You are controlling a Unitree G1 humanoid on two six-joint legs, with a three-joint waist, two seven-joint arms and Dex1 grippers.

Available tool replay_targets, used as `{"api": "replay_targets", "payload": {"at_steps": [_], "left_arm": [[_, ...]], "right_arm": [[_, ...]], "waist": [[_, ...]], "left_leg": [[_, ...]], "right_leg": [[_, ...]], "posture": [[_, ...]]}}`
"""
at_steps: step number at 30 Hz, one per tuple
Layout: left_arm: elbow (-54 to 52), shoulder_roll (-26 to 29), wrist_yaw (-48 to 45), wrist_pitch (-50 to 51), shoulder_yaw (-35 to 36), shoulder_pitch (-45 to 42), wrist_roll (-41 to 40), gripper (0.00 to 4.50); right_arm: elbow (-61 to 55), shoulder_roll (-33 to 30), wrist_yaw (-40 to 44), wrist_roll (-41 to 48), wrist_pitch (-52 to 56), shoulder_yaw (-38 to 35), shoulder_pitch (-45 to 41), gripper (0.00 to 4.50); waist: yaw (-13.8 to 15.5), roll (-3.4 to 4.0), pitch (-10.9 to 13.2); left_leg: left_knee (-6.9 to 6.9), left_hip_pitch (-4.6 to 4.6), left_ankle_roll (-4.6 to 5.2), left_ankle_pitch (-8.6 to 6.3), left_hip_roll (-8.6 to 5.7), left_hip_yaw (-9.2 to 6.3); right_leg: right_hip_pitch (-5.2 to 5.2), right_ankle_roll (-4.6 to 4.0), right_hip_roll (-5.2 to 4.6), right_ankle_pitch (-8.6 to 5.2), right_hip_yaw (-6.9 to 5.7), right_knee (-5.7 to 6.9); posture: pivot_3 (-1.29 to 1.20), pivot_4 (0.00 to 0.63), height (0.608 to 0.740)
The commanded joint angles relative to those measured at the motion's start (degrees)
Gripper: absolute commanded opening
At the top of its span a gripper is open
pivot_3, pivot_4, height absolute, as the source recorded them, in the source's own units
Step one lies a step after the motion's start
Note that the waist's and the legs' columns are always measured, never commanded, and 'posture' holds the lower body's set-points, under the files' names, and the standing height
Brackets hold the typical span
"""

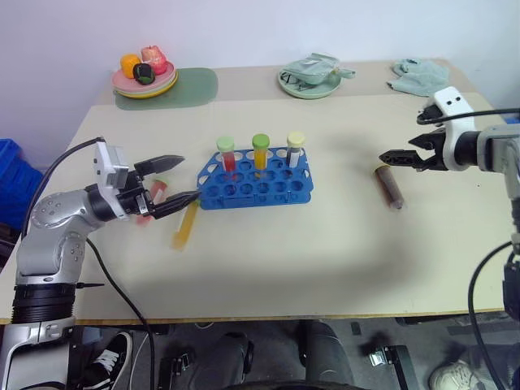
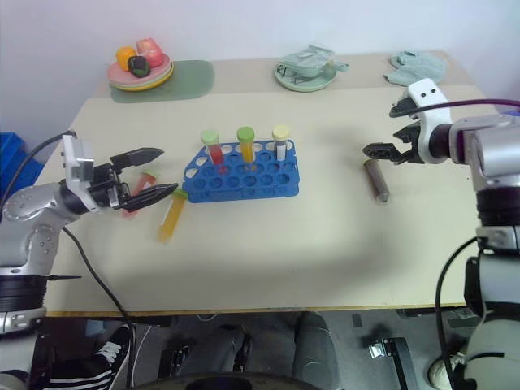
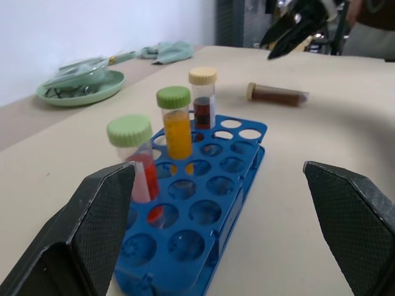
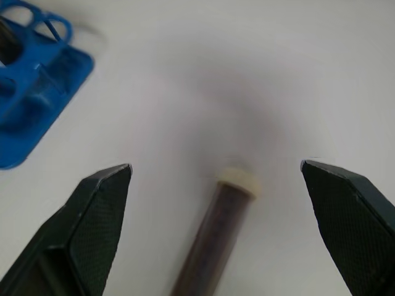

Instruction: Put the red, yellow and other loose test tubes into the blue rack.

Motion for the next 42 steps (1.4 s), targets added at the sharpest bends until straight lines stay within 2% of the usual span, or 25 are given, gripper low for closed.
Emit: {"api": "replay_targets", "payload": {"at_steps": [1, 9, 15, 29, 32, 36, 37, 42], "left_arm": [[-2.7, -0.5, 0.4, -0.8, 0.3, 0.3, -0.2, 4.46], [-6.4, -1.0, 2.4, -0.6, 1.7, 4.9, -0.6, 4.46], [-9.3, -1.1, 4.3, -0.1, 2.6, 7.6, -1.3, 4.46], [-14.3, -1.4, 7.8, 0.5, 4.0, 12.4, -2.6, 4.46], [-15.2, -1.4, 8.5, 0.9, 4.3, 13.3, -3.1, 4.5], [-15.9, -1.1, 8.8, 1.1, 4.4, 13.8, -3.3, 4.5], [-15.8, -1.0, 8.8, 1.1, 4.4, 13.7, -3.3, 4.5], [-13.7, -0.6, 8.2, 0.4, 4.0, 11.5, -2.7, 4.5]], "right_arm": [[11.0, 3.0, -3.4, -3.9, 5.0, 2.8, -6.9, 4.5], [29.2, 7.9, -4.3, -10.0, 3.9, 8.0, -15.5, 4.5], [38.2, 11.3, -5.5, -13.2, 1.8, 8.0, -20.4, 4.5], [46.9, 16.7, -4.2, -18.4, -2.1, 8.5, -23.0, 4.5], [47.3, 17.3, -4.6, -18.7, -2.7, 7.9, -22.1, 3.15], [47.1, 17.4, -5.6, -18.9, -3.8, 7.0, -21.6, 1.13], [46.9, 17.4, -5.5, -18.7, -3.6, 6.6, -21.8, 0.82], [43.6, 16.7, -4.8, -16.1, -3.8, 2.8, -21.8, 0.77]], "waist": [[-0.1, 0.0, 0.0], [-0.2, 0.03, 0.0], [-0.5, 0.03, 0.0], [-1.6, 0.05, 0.0], [-1.7, 0.06, 0.0], [-1.7, 0.06, 0.0], [-1.6, 0.06, 0.0], [-1.7, 0.06, 0.0]], "left_leg": [[0.0, -0.01, 0.0, 0.0, 0.0, 0.0], [0.0, -0.1, 0.0, 0.0, 0.0, 0.05], [0.0, -0.1, -0.01, 0.0, 0.02, 0.04], [-0.01, -0.11, -0.01, 0.0, 0.01, 0.0], [-0.01, -0.11, -0.01, 0.0, 0.01, 0.0], [-0.01, -0.1, -0.01, 0.0, 0.01, 0.0], [-0.01, -0.11, -0.01, 0.0, 0.01, 0.0], [-0.01, -0.1, -0.01, 0.0, 0.01, 0.0]], "right_leg": [[-0.02, 0.0, 0.0, 0.0, 0.01, 0.01], [-0.15, -0.03, 0.0, 0.03, 0.02, 0.02], [-0.19, -0.03, 0.03, 0.03, 0.03, 0.06], [-0.2, -0.03, 0.03, 0.03, 0.03, 0.11], [-0.2, -0.03, 0.03, 0.03, 0.03, 0.12], [-0.2, -0.03, 0.03, 0.03, 0.03, 0.12], [-0.2, -0.03, 0.03, 0.03, 0.03, 0.12], [-0.2, -0.03, 0.03, 0.03, 0.03, 0.12]], "posture": [[0.0, 0.15, 0.74], [0.0, 0.15, 0.74], [0.0, 0.15, 0.74], [0.0, 0.15, 0.74], [0.0, 0.15, 0.74], [0.0, 0.15, 0.74], [0.0, 0.15, 0.74], [0.0, 0.15, 0.74]]}}
